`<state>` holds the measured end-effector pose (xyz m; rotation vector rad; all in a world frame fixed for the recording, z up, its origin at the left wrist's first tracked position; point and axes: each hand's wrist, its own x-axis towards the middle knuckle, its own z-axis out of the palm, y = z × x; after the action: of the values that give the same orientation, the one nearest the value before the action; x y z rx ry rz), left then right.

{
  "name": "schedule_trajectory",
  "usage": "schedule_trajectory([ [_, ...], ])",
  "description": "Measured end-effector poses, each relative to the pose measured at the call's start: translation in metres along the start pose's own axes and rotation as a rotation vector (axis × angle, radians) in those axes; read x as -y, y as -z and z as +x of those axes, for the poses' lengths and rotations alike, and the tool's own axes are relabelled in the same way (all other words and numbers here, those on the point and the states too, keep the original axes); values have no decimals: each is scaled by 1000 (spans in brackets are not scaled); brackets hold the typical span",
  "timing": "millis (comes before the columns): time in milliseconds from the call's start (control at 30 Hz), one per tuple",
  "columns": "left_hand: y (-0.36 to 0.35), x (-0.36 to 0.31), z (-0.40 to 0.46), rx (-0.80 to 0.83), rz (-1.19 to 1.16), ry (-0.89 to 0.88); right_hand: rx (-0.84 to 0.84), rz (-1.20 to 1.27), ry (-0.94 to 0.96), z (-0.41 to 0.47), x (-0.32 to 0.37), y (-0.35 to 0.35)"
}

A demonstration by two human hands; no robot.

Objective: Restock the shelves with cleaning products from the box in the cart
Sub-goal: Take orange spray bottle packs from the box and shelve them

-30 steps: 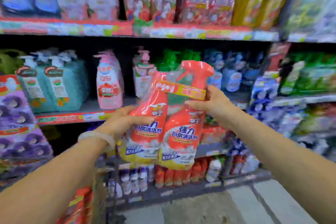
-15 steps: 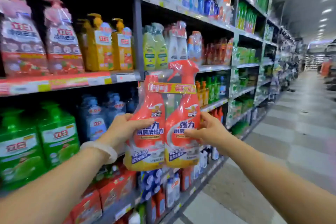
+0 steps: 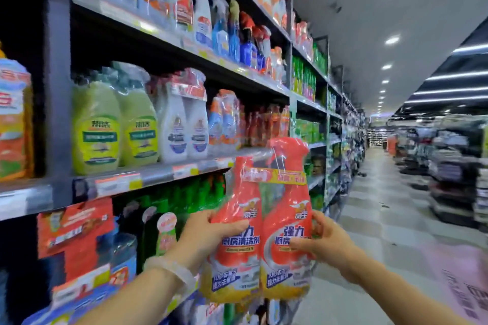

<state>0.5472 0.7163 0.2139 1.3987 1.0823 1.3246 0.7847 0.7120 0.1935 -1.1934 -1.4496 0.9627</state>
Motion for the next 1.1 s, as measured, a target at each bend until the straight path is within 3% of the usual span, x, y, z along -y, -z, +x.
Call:
schedule_trajectory([
  [333, -89, 20, 177, -23, 204, -55, -36, 14, 58, 171, -41, 94],
  [600, -131, -20, 349, -184, 265, -266, 80, 86, 265, 376, -7, 155],
  [867, -124, -78, 483, -429, 426, -474, 158, 273, 480, 549, 36, 143],
  [1100, -113, -68, 568, -561, 601, -521, 206, 276, 536, 658, 32, 125],
])
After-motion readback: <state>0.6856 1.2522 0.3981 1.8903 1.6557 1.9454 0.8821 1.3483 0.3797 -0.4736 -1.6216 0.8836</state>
